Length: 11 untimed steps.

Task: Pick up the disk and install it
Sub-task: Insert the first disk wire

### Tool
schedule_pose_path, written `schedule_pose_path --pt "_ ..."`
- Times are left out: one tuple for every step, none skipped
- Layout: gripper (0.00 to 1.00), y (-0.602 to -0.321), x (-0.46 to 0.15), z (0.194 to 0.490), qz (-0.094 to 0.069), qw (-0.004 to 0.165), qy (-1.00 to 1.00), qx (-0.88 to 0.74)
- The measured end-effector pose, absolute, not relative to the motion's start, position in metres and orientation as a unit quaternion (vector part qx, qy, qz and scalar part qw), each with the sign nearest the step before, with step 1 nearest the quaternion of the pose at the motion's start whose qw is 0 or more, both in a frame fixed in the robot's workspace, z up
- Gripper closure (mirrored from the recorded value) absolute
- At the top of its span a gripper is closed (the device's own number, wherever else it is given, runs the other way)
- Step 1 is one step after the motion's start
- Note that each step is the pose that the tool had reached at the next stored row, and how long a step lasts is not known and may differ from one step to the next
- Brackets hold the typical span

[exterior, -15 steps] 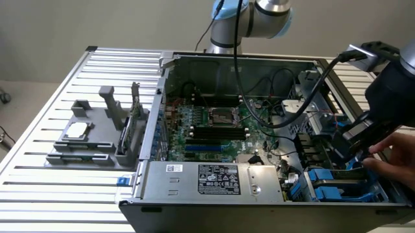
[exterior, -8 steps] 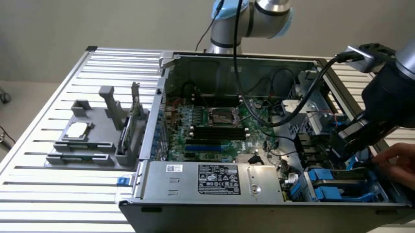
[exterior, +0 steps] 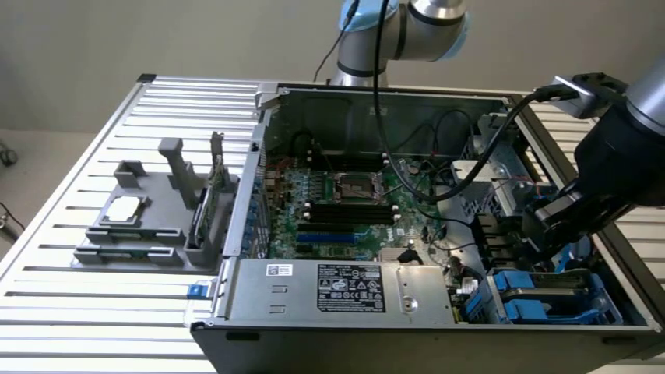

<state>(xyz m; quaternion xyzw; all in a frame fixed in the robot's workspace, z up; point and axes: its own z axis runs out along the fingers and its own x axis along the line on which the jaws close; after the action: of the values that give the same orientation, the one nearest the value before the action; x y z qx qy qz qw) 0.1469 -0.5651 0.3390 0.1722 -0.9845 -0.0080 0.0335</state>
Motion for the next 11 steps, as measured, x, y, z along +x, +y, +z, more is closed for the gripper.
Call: schedule_pose_path --pt "0.75 -0.565 0.147 0.339 -0.008 0.034 -0.984 0.172" --pt "0.75 -0.565 0.147 0.339 -0.008 0.034 -0.984 0.172" --pt "0.75 -0.565 0.147 0.339 -0.008 0.034 -0.984 0.172" --pt "0.75 -0.565 0.147 0.339 -0.008 0.034 -0.984 0.172" --pt "0.75 -0.565 0.147 0.339 -0.008 0.034 -0.984 0.172" --pt "0.75 -0.565 0.147 0.339 -0.008 0.034 -0.984 0.172" --pt "0.75 -0.565 0.147 0.339 -0.008 0.034 -0.985 0.172" --pt "0.75 -0.565 0.147 0.342 -0.008 0.034 -0.985 0.17" --pt "0.75 -0.565 0.147 0.347 -0.008 0.034 -0.985 0.168" --pt "0.75 -0.566 0.147 0.351 -0.009 0.034 -0.986 0.164" --pt "0.75 -0.566 0.147 0.356 -0.009 0.034 -0.986 0.161"
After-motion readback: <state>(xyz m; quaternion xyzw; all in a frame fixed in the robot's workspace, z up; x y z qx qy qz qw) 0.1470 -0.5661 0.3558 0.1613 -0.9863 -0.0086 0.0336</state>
